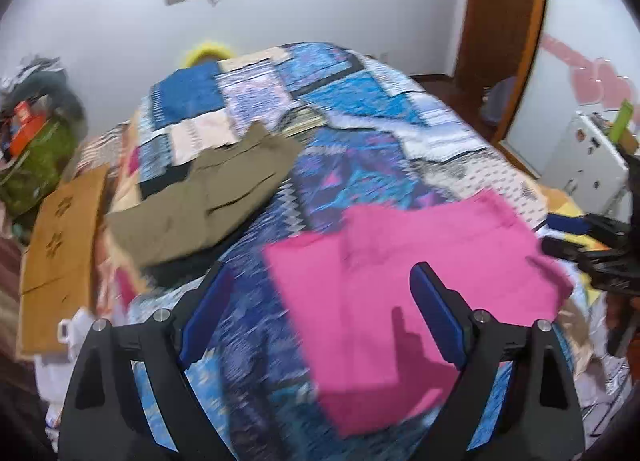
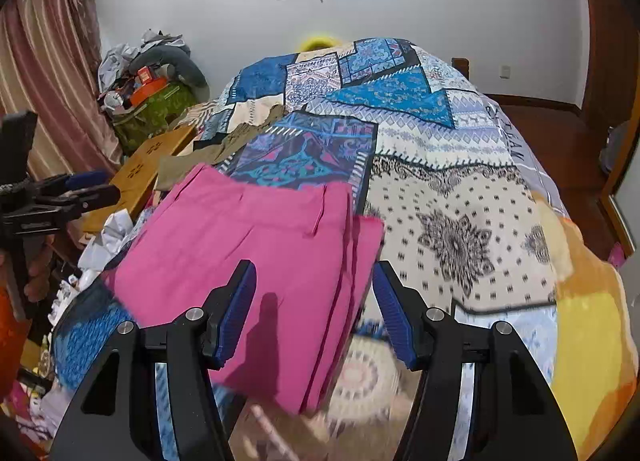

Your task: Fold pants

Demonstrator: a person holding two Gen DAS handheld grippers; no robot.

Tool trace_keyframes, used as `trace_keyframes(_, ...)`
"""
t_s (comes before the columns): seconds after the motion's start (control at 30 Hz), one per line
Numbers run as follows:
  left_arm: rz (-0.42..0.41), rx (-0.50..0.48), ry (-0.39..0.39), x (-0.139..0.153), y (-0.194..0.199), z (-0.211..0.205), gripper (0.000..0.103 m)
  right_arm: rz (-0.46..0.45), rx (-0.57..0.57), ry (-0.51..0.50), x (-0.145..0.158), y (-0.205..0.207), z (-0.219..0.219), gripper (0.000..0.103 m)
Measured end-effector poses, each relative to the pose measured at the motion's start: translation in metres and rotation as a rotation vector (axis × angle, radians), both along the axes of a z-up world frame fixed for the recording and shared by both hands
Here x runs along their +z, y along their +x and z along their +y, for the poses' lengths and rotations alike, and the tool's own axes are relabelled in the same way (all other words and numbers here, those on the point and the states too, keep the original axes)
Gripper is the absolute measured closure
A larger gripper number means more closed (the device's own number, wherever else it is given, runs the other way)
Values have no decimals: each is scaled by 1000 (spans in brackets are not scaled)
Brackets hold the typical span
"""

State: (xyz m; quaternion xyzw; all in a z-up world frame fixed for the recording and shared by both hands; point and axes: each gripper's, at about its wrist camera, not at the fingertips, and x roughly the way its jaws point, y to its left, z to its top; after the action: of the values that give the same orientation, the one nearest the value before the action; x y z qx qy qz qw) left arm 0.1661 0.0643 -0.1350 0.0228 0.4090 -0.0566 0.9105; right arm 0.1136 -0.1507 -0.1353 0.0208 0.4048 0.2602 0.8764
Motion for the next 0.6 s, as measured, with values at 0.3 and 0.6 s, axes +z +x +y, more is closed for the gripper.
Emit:
trace_keyframes(0.3,124,-71,-30,-35,56,-30,85,78,39,6,-18,46,10,78)
trace_keyframes(0.6,148,-48,37,-64,61,-29,87,48,95,-79,-31,48,20,84)
